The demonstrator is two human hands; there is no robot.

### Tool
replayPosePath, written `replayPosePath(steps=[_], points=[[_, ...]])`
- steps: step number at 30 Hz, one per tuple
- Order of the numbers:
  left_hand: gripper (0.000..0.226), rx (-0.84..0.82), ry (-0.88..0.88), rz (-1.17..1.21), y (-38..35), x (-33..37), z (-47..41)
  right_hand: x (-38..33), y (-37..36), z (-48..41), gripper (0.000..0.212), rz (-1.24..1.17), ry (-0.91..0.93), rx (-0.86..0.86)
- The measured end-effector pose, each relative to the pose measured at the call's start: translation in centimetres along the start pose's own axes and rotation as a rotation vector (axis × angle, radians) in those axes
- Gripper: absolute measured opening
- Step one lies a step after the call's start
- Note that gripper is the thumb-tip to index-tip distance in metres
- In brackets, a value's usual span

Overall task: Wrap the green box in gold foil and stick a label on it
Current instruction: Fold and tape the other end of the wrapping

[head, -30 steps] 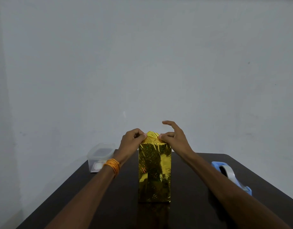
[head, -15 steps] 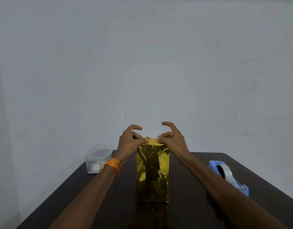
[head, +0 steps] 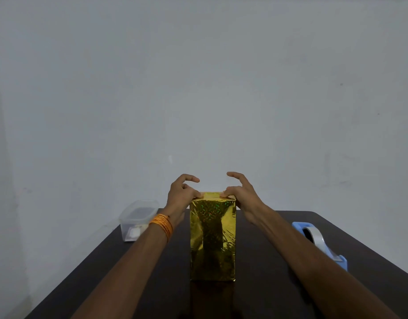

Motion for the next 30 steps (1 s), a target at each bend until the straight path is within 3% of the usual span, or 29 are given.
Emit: replayPosePath(steps=[4, 9, 13, 18, 22, 30], points=[[0.027, 0.135, -0.065, -0.055, -0.7, 0.3, 1.1, -0.2, 0.0, 0.4, 0.065, -0.038, -0.006, -0.013], [0.008, 0.440, -0.526, -0.489, -1.5, 1.0, 4.9, -0.3, 0.3, 0.7, 0.065, -0.017, 0.003, -0.014], [0.035, 0.377, -0.773, -0.922, -3.8, 0.9, 7.3, -0.2, 0.3, 0.8, 0.060, -0.008, 0.027, 0.003], [0.062, 0.343, -0.628, -1.185, -4.1, 0.3, 7.0, -0.1, 0.4, 0.9, 0.058, -0.029, 0.042, -0.006], [0.075, 0.288, -0.585, -1.241, -4.2, 0.6, 7.2, -0.2, 0.3, 1.0, 0.060, -0.022, 0.047, -0.016], [0.083, 0.241, -0.558, -1.335, -3.8, 0.9, 7.0, -0.6, 0.2, 1.3, 0.059, 0.002, 0.044, -0.009]])
Point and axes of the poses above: each hand's wrist, its own z-axis away from the middle knuckle, its own y-axis out of the back of the hand, x = y × z, the point moved 2 cm from there along -z, towards the middle knuckle, and after that the axes turned 12 degrees about -z, right-handed, at the moved point
